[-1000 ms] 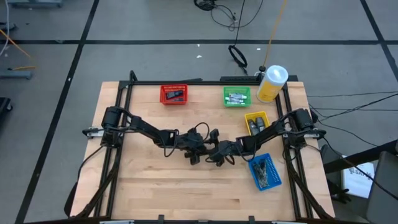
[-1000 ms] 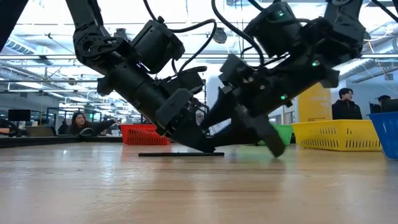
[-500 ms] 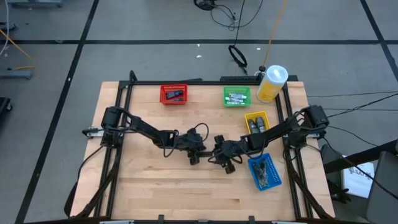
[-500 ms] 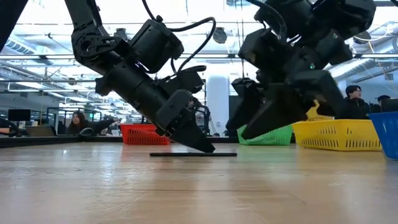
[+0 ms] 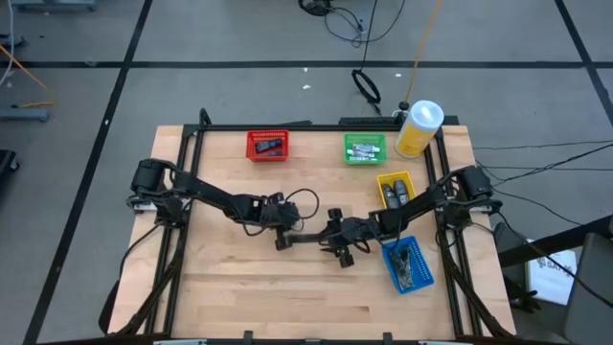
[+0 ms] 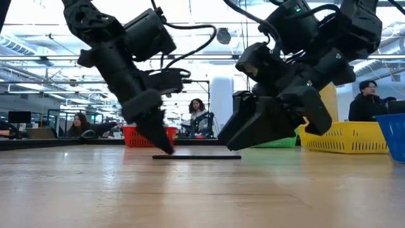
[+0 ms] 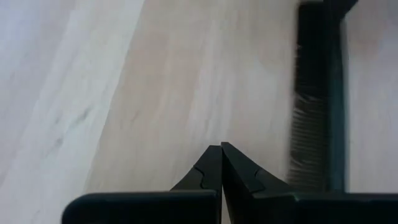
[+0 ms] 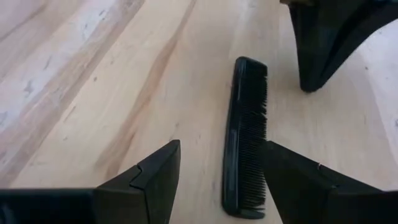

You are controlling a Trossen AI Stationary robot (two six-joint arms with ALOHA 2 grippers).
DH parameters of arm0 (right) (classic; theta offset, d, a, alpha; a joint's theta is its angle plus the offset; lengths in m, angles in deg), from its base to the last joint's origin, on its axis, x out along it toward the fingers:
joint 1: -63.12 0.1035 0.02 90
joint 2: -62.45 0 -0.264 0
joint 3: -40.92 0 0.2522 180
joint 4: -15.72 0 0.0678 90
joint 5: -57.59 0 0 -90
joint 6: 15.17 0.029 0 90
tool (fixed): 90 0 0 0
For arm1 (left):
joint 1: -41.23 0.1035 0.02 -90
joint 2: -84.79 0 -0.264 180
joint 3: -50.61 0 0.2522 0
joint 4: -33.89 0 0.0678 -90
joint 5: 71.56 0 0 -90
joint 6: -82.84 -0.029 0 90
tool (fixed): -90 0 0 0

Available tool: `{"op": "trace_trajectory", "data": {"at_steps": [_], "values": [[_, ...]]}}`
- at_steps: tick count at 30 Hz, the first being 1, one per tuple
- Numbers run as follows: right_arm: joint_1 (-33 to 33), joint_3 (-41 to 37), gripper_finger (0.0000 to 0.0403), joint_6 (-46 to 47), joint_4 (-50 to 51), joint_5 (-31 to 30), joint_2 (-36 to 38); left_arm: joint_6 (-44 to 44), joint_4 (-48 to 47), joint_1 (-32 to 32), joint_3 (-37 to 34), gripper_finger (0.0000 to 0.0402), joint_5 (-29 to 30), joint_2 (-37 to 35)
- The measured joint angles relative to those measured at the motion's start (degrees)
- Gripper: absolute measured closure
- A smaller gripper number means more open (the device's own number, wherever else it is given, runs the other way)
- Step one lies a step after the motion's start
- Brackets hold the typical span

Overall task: Pick & Place Travel size toiletries
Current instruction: Put the black comb into the blue bin

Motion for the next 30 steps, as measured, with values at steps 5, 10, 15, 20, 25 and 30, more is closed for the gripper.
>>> {"op": "trace_trajectory", "data": {"at_steps": [5,10,15,20,25,30], "values": [[-0.77,0.06,0.0177,-0.01,-0.25,0.02,0.00,0.16,9.12,1.22,-5.19,0.0401,-2.37,-0.16],[-1.70,0.14,0.0162,0.02,-0.25,-0.06,-0.75,-1.99,24.12,2.50,-10.14,0.0401,-9.37,0.71],[-2.49,1.36,0.0163,0.17,0.43,-0.11,-2.12,-3.71,30.78,3.20,-10.82,0.0401,-15.75,3.60],[-2.83,2.67,0.0170,0.25,2.11,-2.70,-3.80,-3.98,35.82,3.20,-10.52,0.0401,-17.65,7.84],[-3.50,2.75,0.0176,1.68,5.58,-4.10,-4.00,-3.80,38.54,3.26,-10.51,0.0401,-19.40,10.30],[-3.77,2.78,0.0184,0.10,6.14,-5.35,-4.00,-2.95,40.34,3.29,-10.46,0.0401,-20.70,12.38]]}}
